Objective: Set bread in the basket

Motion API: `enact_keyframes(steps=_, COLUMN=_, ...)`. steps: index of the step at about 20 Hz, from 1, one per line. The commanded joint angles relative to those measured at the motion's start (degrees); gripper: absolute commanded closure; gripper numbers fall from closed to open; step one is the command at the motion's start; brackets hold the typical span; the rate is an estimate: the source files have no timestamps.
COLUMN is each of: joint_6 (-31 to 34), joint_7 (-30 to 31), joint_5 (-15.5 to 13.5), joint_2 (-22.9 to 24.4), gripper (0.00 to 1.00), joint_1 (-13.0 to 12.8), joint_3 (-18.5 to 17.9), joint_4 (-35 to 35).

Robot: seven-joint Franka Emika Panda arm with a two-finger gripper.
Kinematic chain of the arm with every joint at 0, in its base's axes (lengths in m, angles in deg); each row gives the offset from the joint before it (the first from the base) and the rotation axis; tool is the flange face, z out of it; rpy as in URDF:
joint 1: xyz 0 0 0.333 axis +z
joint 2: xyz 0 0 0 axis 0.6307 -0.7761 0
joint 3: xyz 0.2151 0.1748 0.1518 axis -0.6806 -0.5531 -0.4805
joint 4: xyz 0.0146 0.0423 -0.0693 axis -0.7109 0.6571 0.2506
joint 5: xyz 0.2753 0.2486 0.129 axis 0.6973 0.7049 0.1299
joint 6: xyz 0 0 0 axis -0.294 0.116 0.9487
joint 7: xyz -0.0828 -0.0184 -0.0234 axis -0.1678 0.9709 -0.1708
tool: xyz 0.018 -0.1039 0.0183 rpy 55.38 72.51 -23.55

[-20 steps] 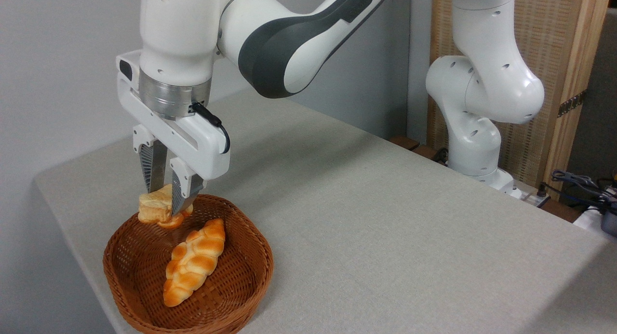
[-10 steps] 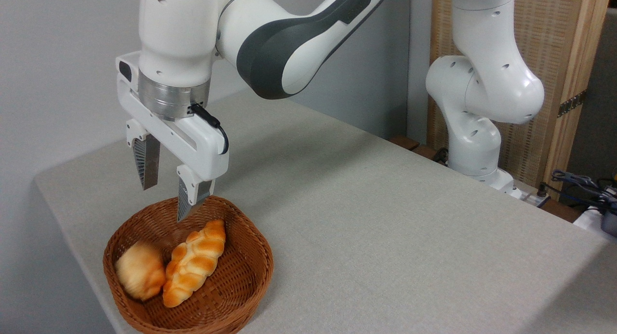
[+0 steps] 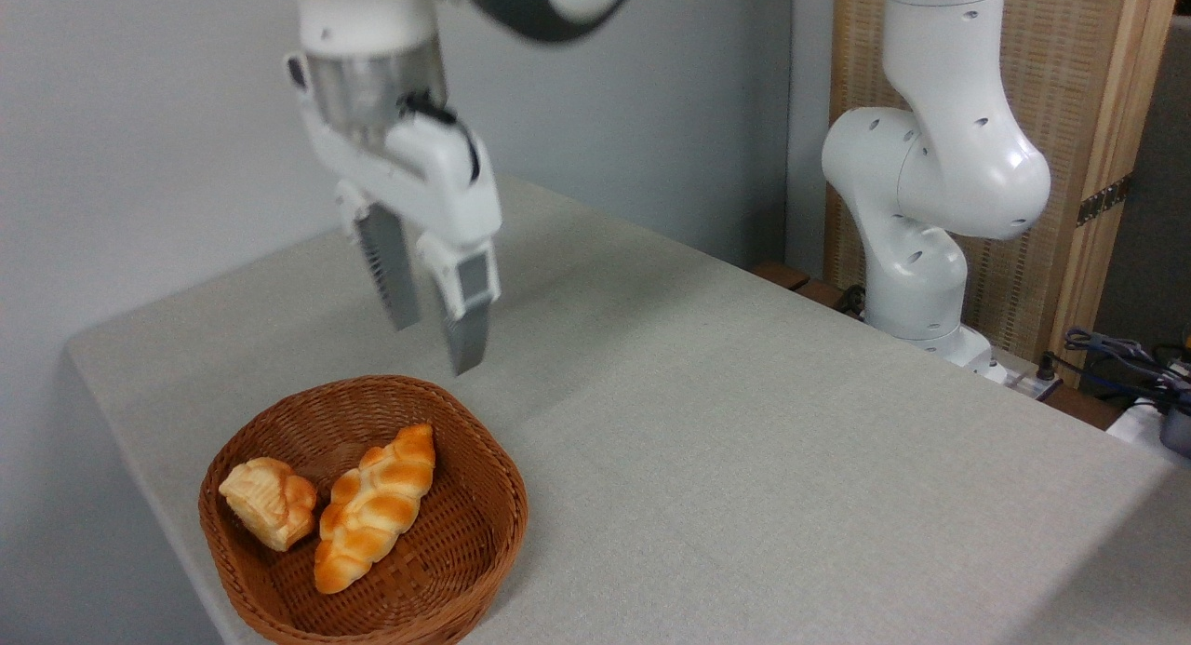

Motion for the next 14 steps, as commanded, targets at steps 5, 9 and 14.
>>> enact_keyframes(steps=5, joint_6=0.9, joint_7=-2.3, joint_5=2.6, joint_2=4.5, gripper=0.0, joint_1=-3.3, joint_3=-3.4, joint_4=4.4)
enact_keyframes(steps=9, joint_6=1.0, joint_7=-2.2, joint_5=2.4, joint_2=4.1, gripper=0.0, joint_1=-4.0, joint_3=-6.3, joint_4=3.3)
enact_keyframes(steps=14, joint_6=1.9, joint_7=-1.7, joint_5=1.6, joint_2=1.6, gripper=0.0, joint_1=-5.9, joint_3=-8.7, joint_4=-2.4)
